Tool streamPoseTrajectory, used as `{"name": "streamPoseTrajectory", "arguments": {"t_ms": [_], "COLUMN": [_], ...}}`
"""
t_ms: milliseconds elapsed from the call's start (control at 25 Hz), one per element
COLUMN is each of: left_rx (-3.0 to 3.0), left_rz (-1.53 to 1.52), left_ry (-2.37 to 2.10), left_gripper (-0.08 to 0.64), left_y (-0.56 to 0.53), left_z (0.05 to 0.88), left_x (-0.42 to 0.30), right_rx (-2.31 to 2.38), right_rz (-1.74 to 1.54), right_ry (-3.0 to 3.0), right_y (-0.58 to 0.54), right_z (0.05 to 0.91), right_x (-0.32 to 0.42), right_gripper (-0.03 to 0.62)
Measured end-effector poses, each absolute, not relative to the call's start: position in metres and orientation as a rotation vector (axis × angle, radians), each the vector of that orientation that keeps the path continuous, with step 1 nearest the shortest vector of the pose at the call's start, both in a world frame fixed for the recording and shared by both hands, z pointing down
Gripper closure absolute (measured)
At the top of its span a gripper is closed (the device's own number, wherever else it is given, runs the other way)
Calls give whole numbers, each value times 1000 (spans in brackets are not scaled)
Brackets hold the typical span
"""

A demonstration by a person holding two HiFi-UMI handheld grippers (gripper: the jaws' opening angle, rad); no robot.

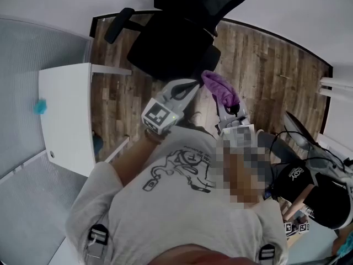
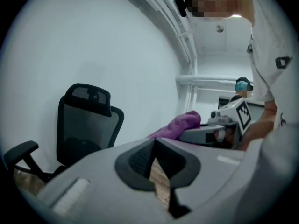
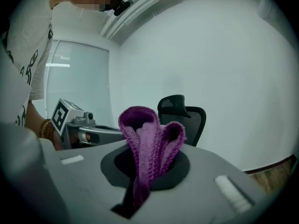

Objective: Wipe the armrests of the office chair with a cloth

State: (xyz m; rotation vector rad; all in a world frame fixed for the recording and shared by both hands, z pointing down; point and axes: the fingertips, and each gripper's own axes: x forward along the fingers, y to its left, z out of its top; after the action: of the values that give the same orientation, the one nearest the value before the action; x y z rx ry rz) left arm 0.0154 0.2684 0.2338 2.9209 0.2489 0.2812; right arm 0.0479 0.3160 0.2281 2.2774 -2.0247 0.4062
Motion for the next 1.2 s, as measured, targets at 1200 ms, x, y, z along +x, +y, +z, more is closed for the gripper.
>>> {"name": "streamPoseTrajectory", "arguments": {"t_ms": [1200], "left_rx": [2863], "left_rz": [343], "left_ry": [526], "left_gripper": [558], "left_y": [199], "left_z": [240], "left_x": [102], "right_rx": [2389], "right_rz": [479], "right_ry": [-1825], "right_y": [243], "right_z": [244], "right_x": [129], "right_gripper": [565]}}
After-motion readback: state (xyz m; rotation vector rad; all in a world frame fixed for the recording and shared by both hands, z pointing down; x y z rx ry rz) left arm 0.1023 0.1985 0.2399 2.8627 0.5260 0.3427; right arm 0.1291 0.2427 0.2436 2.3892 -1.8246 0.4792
